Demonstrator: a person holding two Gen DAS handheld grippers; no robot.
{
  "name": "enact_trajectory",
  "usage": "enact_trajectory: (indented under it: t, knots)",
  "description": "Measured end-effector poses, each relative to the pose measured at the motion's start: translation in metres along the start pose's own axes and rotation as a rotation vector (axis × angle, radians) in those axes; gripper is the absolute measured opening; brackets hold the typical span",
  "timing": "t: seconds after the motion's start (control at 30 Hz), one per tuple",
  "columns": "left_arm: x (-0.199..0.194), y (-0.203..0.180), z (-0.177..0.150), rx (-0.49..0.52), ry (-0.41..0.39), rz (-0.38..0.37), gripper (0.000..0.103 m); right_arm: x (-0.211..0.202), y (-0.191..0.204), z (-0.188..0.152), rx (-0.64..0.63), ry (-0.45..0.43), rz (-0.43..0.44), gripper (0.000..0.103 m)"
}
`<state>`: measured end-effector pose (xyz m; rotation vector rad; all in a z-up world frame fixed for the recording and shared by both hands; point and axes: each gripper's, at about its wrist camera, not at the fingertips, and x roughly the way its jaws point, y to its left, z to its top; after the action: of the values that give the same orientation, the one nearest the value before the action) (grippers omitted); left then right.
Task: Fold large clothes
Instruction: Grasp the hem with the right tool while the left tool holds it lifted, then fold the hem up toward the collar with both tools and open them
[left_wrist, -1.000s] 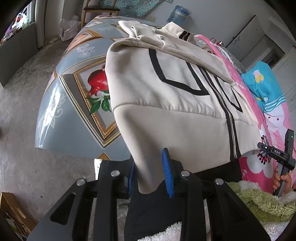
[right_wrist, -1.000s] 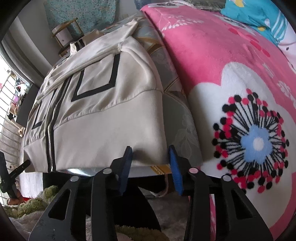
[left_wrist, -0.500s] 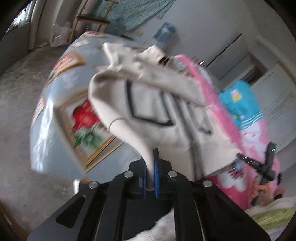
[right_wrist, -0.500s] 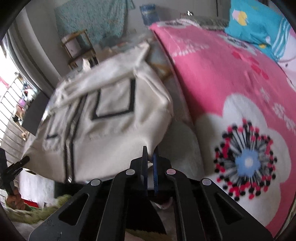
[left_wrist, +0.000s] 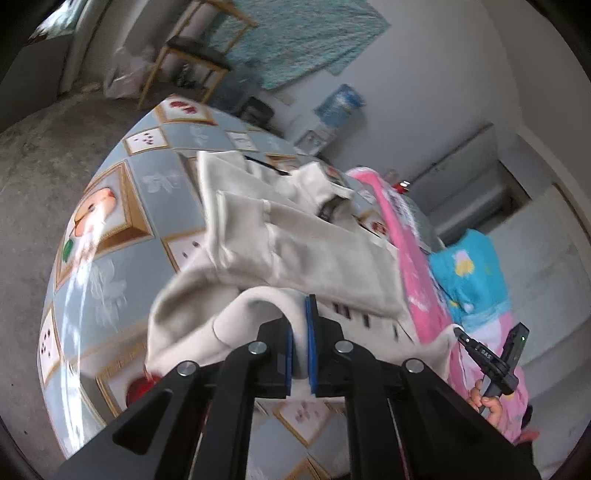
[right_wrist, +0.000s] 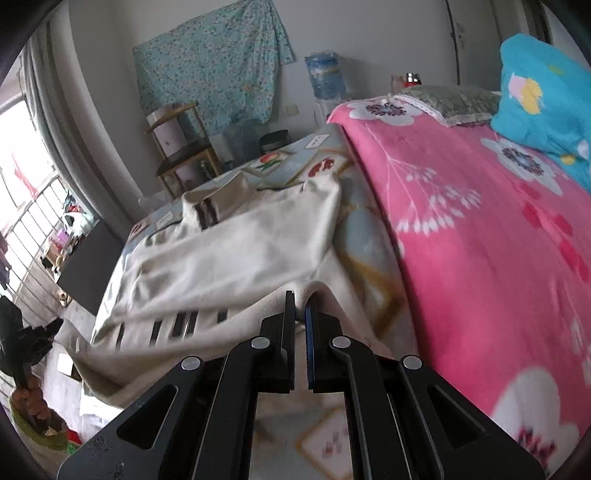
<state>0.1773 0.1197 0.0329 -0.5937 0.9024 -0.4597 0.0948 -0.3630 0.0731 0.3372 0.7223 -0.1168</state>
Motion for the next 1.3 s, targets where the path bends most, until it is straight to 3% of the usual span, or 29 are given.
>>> enact_trajectory:
  t: [0.13, 0.23, 0.3, 0.33, 0.4, 0.53, 0.63, 0.77, 0.93, 1.03, 1.13, 1.3]
  knots:
    - [0.033, 0.025, 0.017, -0.058, 0.036, 0.053, 0.010, 0.055, -0.012, 0.018, 0.054, 0.051, 0.034, 0.006]
    - [0.064, 0.043, 0.021, -0.123, 0.121, 0.140, 0.013, 0.098, -0.026, 0.020, 0.115, 0.136, 0.016, 0.018]
    - [0.064, 0.049, 0.022, -0.154, 0.106, 0.174, 0.027, 0.107, -0.034, 0.020, 0.147, 0.159, -0.007, 0.031]
    - [0.058, 0.049, 0.023, -0.159, 0.079, 0.173, 0.031, 0.106, -0.038, 0.019, 0.167, 0.155, -0.006, 0.040]
    - [0.043, 0.049, 0.024, -0.156, 0.025, 0.185, 0.051, 0.093, -0.044, 0.018, 0.187, 0.128, 0.002, 0.049]
    - [0.012, 0.051, 0.020, -0.142, -0.032, 0.218, 0.053, 0.063, -0.051, 0.009, 0.179, 0.112, -0.029, 0.056]
    - [-0.002, 0.050, 0.001, -0.139, 0.007, 0.215, 0.055, 0.043, -0.057, -0.008, 0.201, 0.133, -0.012, 0.065]
    - [-0.006, 0.050, -0.035, -0.178, 0.076, 0.182, 0.064, 0.025, -0.061, -0.040, 0.228, 0.183, -0.004, 0.074]
    - [0.006, 0.071, -0.068, -0.348, 0.130, 0.083, 0.067, 0.023, -0.062, -0.071, 0.305, 0.242, 0.070, 0.074]
    - [0.011, 0.082, -0.066, -0.436, 0.090, -0.003, 0.067, 0.029, -0.063, -0.078, 0.346, 0.254, 0.099, 0.074]
    - [0.016, 0.091, -0.063, -0.492, 0.045, -0.045, 0.067, 0.034, -0.069, -0.074, 0.385, 0.209, 0.131, 0.073]
    - [0.023, 0.084, -0.057, -0.500, -0.038, 0.017, 0.061, 0.047, -0.073, -0.059, 0.381, 0.126, 0.064, 0.064]
